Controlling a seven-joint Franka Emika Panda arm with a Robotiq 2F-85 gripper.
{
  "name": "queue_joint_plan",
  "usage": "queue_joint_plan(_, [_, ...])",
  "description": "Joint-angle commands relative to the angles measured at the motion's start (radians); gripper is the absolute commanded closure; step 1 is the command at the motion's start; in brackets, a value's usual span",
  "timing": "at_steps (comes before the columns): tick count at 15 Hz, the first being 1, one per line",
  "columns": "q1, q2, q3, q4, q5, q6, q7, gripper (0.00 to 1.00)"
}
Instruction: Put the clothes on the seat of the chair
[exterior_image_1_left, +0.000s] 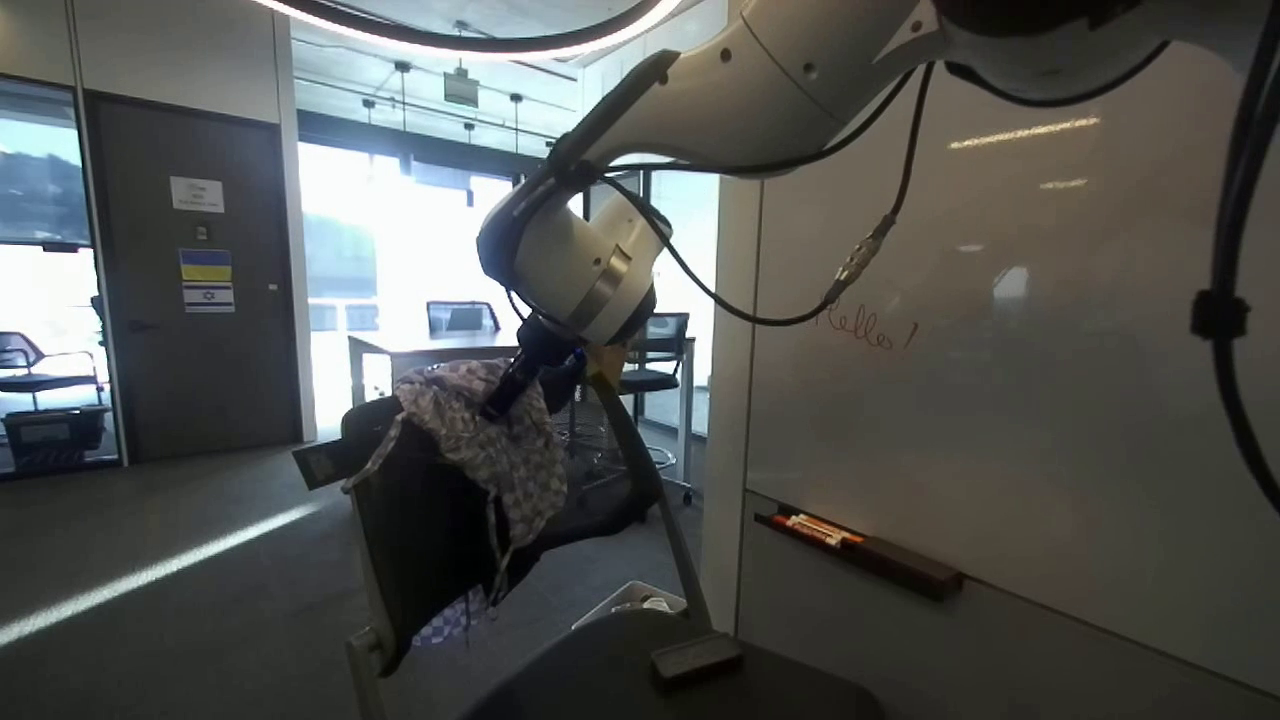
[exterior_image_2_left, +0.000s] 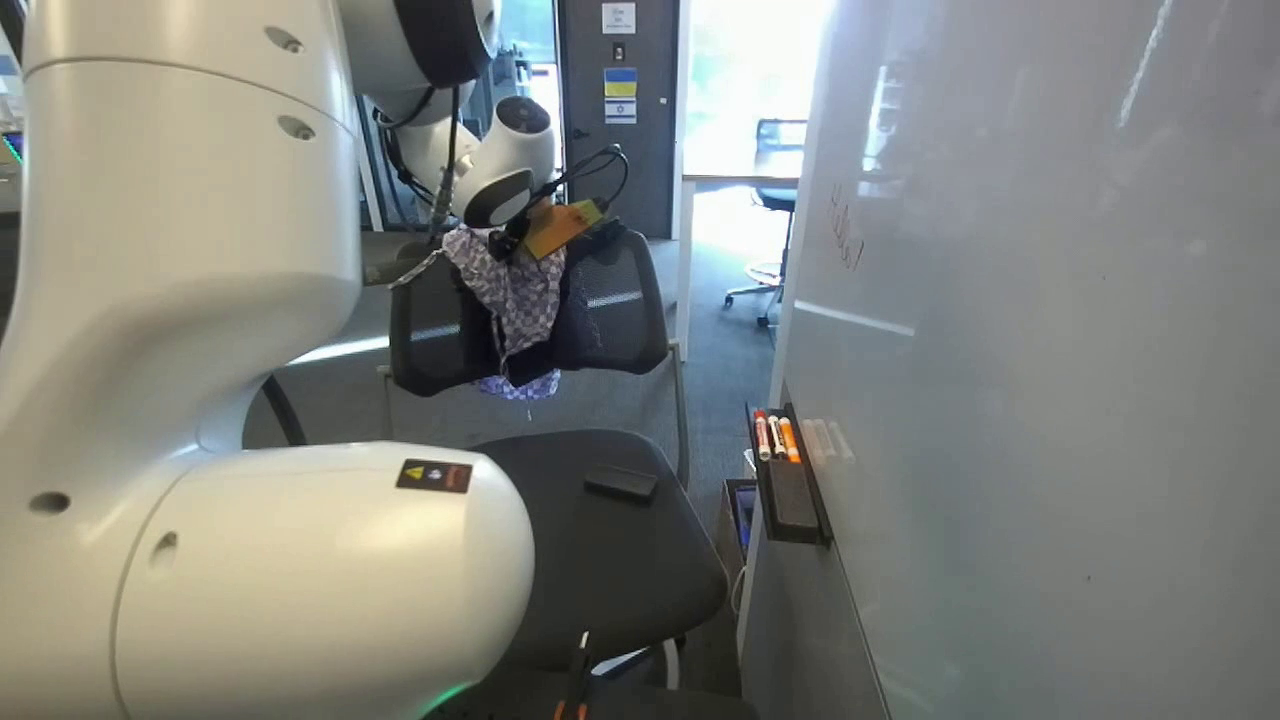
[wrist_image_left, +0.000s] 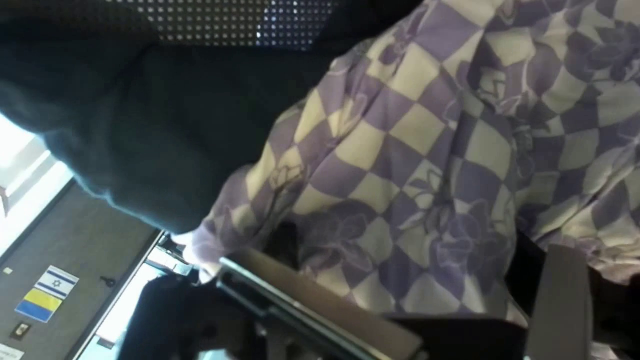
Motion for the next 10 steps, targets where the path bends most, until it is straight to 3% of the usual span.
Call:
queue_joint_plan(1, [-0.017,0.094,0.039,0.120,-0.004,0.025,-0.076,0.25])
queue_joint_plan(3, [-0.024,0.102,0.057,0.125,0.009,0.019,-0.100,0.32])
queue_joint_plan(10, [-0.047,0.078,0.078,0.095,0.014,0.053,-0.123,0.84])
